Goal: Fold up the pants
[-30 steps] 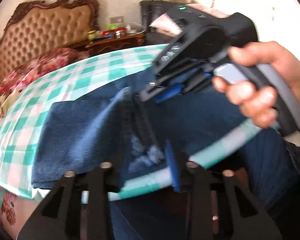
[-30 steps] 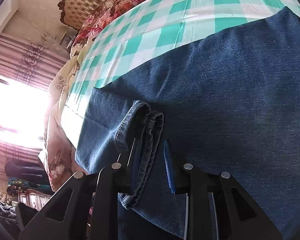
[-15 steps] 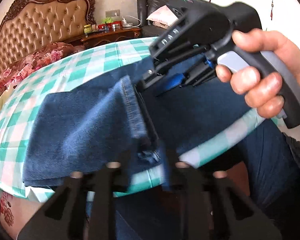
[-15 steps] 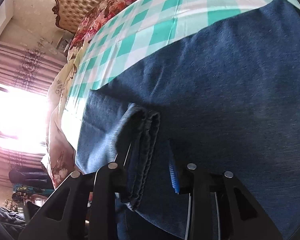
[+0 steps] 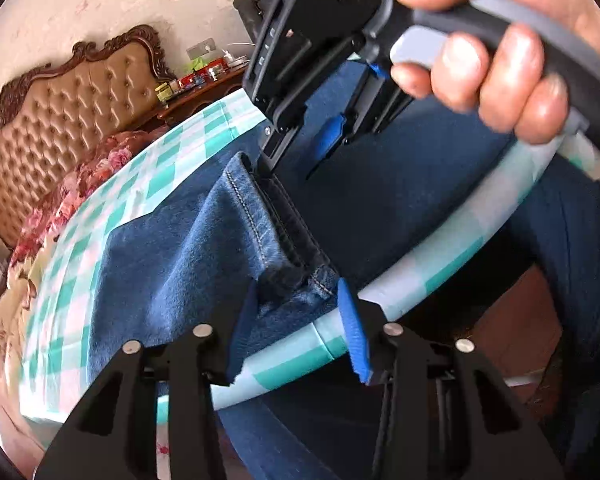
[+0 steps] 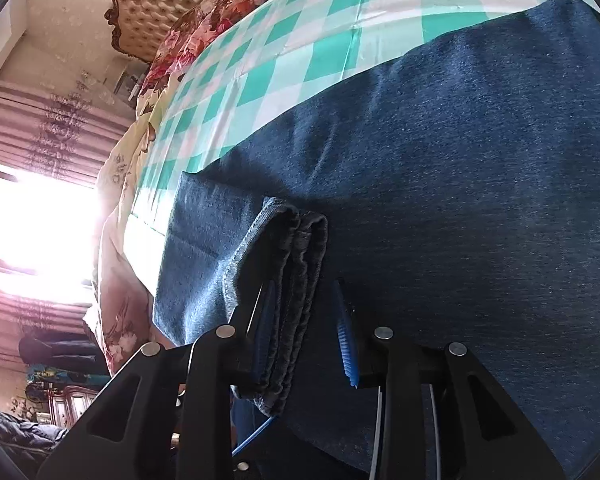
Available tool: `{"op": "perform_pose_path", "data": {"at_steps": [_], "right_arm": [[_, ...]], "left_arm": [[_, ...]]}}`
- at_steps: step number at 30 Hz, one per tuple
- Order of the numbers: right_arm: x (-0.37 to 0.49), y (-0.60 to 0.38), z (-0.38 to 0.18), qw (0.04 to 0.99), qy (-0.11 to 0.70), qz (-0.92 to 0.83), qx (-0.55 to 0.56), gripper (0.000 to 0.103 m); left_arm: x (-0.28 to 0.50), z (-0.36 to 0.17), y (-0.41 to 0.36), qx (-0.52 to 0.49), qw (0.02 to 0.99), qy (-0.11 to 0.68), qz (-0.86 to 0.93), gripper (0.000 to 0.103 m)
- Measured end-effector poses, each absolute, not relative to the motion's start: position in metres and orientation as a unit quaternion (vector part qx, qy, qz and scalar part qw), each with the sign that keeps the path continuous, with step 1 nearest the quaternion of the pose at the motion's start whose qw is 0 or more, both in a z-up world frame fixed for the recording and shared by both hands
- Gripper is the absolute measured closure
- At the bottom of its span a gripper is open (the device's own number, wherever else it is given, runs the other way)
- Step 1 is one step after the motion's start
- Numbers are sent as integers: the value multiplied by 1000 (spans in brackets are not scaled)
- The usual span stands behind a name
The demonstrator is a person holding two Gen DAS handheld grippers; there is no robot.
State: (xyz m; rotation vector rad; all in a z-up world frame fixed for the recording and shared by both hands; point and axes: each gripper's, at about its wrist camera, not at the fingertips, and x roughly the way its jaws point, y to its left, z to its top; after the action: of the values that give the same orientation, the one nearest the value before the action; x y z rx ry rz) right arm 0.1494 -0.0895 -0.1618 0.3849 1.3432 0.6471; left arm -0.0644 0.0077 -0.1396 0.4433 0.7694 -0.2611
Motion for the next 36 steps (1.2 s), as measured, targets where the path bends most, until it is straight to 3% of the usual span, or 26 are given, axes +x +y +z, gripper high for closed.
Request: {"op": "perform_pose_path", "data": {"at_steps": [5, 7, 9, 12, 16, 21, 26, 33, 36], "right_arm": [[152, -92, -164, 713, 611, 292, 179, 69], [152, -93, -165, 710, 612, 295, 183, 65], [151, -93, -165, 706, 613, 299, 188, 61], [152, -100, -163, 707, 611, 296, 198, 55], [152, -102, -164, 701, 615, 298, 205, 54], [152, -103, -164, 700, 615, 298, 208, 52], [153, -104, -165, 698, 616, 298, 210, 52], [152, -105, -167, 695, 618, 300, 214, 51], [152, -106, -167, 691, 620, 301, 218, 51]], "left_arm": [[-59, -137, 15, 193, 896, 376, -136, 72], [-60, -141, 9, 219, 892, 371, -137, 66], [-68, -139, 3, 239, 890, 362, -141, 48], [-69, -145, -5, 267, 880, 364, -149, 47], [-57, -140, 12, 192, 891, 380, -156, 63], [-56, -139, 17, 178, 892, 381, -167, 63], [-53, -133, 41, 58, 899, 392, -187, 63], [-64, -146, 8, 215, 891, 370, -156, 58], [-57, -144, 14, 180, 891, 386, -155, 77]]}}
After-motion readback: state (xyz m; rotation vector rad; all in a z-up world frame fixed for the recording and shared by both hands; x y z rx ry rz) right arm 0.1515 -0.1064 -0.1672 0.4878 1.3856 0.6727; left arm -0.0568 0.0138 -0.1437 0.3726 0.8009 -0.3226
